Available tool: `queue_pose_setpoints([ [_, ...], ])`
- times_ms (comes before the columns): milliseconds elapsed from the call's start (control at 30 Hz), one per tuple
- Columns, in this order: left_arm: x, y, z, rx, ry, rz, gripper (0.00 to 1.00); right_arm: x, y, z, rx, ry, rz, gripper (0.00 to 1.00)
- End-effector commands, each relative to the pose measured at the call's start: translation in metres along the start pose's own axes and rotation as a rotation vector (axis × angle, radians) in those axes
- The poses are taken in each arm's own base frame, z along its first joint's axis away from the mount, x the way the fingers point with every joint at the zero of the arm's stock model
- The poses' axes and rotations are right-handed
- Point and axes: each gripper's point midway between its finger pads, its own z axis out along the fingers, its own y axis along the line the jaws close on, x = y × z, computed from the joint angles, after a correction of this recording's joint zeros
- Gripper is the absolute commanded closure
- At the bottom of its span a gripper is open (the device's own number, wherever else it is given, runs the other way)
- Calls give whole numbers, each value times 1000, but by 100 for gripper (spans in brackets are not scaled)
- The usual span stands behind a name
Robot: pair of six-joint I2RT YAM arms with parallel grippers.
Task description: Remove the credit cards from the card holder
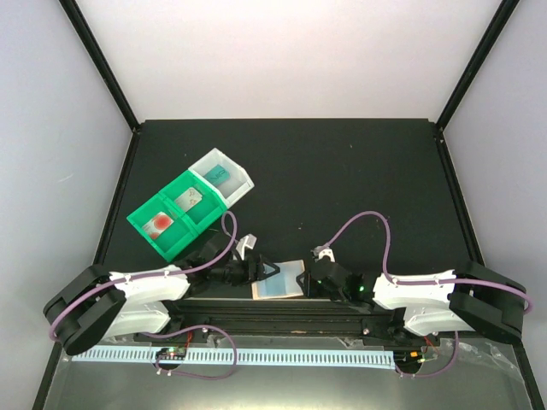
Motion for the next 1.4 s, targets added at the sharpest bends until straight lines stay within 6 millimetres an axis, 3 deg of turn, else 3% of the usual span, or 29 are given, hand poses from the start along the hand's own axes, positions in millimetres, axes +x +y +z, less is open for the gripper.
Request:
queue_pose_setpoints([
  [0, 4, -53, 1, 152, 45, 78, 22, 3, 3, 1, -23, 10, 10, 65],
  [333, 2, -60, -11, 152, 9, 97, 22, 4, 1, -1, -28, 11, 11, 66],
  [567, 6, -59, -3, 163, 40, 91, 22, 4, 6, -1, -44, 14, 5, 70],
  [800, 9, -64, 2, 183, 65, 101, 22, -9, -6, -20, 19, -44, -13, 72],
  [1033, 8, -69, 5, 187, 73, 112, 22, -16, 15, -35, -129, -90, -8, 74],
  [1233, 8, -58, 7, 146, 65, 108, 24, -14, 32, -33, -192, -64, -31, 75],
  [1367, 7, -53, 7, 126, 58, 107, 25, -11, 46, -25, -237, -36, -47, 70],
])
